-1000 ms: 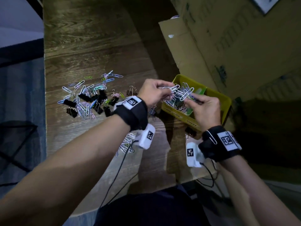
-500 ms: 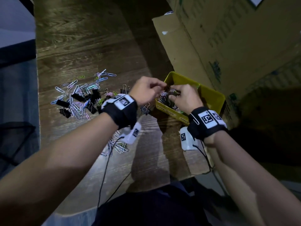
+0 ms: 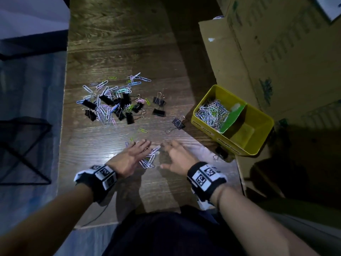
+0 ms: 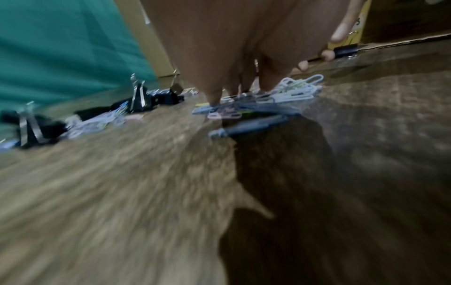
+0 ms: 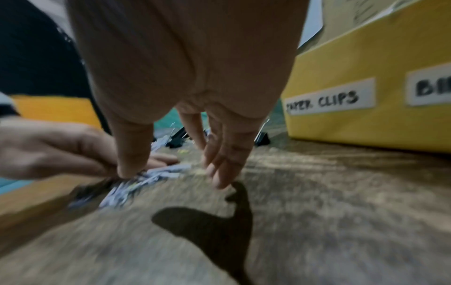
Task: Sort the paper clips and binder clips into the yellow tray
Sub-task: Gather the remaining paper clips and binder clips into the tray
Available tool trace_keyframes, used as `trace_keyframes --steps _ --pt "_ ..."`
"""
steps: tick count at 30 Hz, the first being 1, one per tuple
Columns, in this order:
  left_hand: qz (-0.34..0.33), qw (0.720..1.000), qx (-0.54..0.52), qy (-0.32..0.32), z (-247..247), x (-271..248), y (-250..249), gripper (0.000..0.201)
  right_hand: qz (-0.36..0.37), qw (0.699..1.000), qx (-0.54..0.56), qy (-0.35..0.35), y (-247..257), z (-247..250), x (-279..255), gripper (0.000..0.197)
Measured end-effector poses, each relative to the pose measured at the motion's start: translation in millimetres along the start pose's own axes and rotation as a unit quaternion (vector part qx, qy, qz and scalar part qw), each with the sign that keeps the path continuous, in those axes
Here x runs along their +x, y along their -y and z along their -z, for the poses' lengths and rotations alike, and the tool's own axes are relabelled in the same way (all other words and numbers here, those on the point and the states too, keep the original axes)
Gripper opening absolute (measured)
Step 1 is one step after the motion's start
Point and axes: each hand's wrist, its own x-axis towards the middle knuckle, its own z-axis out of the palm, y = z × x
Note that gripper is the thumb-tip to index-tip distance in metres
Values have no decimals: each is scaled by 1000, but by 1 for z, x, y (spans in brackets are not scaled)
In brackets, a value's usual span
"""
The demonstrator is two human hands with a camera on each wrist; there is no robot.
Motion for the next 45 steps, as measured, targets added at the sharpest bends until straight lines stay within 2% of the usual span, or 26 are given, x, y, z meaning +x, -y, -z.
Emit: trace_keyframes --steps 2,5,7,9,12,16,18,22,24,27,32,35,39,45 --pt "15 996 -51 -65 -9 -20 4 70 -12 999 -39 -12 6 -18 5 91" --pt "113 966 -121 -199 -10 -39 12 72 -10 997 -72 -31 16 -32 14 95" --pt "168 952 -110 -233 -7 -46 11 75 9 996 -83 -34 24 -33 19 96" --pt "198 956 -68 -204 -5 -48 3 81 19 996 -74 -39 31 -32 24 99" --pt "215 962 -77 -153 -11 -43 -11 83 11 995 -86 -49 35 -26 36 109" --pt "201 957 -142 -155 -4 -16 -21 74 3 992 -109 -61 34 -19 53 120" --pt "221 960 -118 -125 10 -4 -21 86 -2 989 -124 -75 33 -15 58 124" --pt "259 965 13 -45 34 5 -9 119 2 983 -170 -67 35 -9 63 134" --pt "246 969 35 -5 39 9 -3 121 11 981 -183 -63 38 -10 67 128" --pt "207 977 43 34 43 15 0 107 23 987 -146 -59 41 -11 68 105" --pt "179 982 -56 -21 29 8 -9 68 8 997 -54 -49 42 -16 64 57" --pt "173 981 -79 -29 23 3 -10 56 0 998 -31 -57 43 -19 63 26" --pt "152 985 -76 -37 30 2 -9 51 20 998 -53 -42 45 -18 61 22" --pt "126 989 -77 3 43 5 -1 33 6 1000 -19 -7 38 -8 61 28"
